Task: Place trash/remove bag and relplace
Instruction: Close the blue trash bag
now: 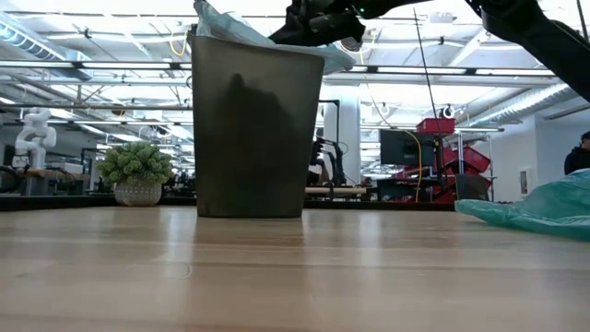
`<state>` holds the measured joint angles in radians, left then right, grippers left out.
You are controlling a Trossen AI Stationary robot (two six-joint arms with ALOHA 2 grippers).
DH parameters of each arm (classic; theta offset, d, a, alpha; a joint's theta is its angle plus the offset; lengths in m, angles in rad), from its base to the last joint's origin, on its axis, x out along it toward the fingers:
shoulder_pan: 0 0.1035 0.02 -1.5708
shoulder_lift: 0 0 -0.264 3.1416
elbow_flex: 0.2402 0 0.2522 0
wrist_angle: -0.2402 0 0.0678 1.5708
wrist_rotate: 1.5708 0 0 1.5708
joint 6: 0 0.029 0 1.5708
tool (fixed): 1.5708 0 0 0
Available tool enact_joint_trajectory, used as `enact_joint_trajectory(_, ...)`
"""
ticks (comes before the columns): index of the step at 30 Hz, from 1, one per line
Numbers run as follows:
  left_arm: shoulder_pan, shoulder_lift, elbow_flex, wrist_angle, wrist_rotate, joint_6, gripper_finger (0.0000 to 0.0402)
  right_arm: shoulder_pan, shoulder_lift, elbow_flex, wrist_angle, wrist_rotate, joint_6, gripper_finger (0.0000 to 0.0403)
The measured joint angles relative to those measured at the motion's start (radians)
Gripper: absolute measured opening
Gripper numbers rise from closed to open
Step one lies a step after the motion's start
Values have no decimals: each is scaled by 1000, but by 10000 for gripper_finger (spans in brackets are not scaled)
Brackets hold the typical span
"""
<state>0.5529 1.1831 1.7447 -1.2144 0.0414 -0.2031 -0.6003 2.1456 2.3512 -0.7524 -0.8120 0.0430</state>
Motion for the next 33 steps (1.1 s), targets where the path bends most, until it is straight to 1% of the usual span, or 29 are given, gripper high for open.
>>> enact_joint_trajectory(5, 0, 0, 0, 0, 0, -1, 0, 0, 0, 0, -4, 9, -21, 99)
enact_joint_trajectory(9, 0, 0, 0, 0, 0, -1, 0, 0, 0, 0, -28, 9, -62, 107)
enact_joint_trajectory(12, 0, 0, 0, 0, 0, -1, 0, 0, 7, 0, -54, 19, -87, 97)
enact_joint_trajectory(15, -1, 0, 0, 0, 0, -2, 0, 0, 26, 0, -57, 36, -91, 75)
enact_joint_trajectory(17, -1, 0, 0, 1, 0, -2, 0, -1, 35, -2, -58, 55, -90, 55)
enact_joint_trajectory(20, -6, 0, 0, -1, 0, -3, 0, -1, 42, -2, -54, 53, -99, 14)
enact_joint_trajectory(21, -7, 0, 0, -1, 0, -3, 0, -1, 42, -2, -54, 53, -103, 7)
enact_joint_trajectory(25, -13, 0, 0, -2, 0, -2, 0, -1, 25, 0, -48, 53, -108, 1)
enact_joint_trajectory(31, -13, 1, 0, -3, 0, -2, 0, 2, -37, 2, -24, 57, -102, 0)
enact_joint_trajectory(33, -13, 1, 0, -3, 0, -2, 0, 4, -60, 2, -13, 73, -100, 0)
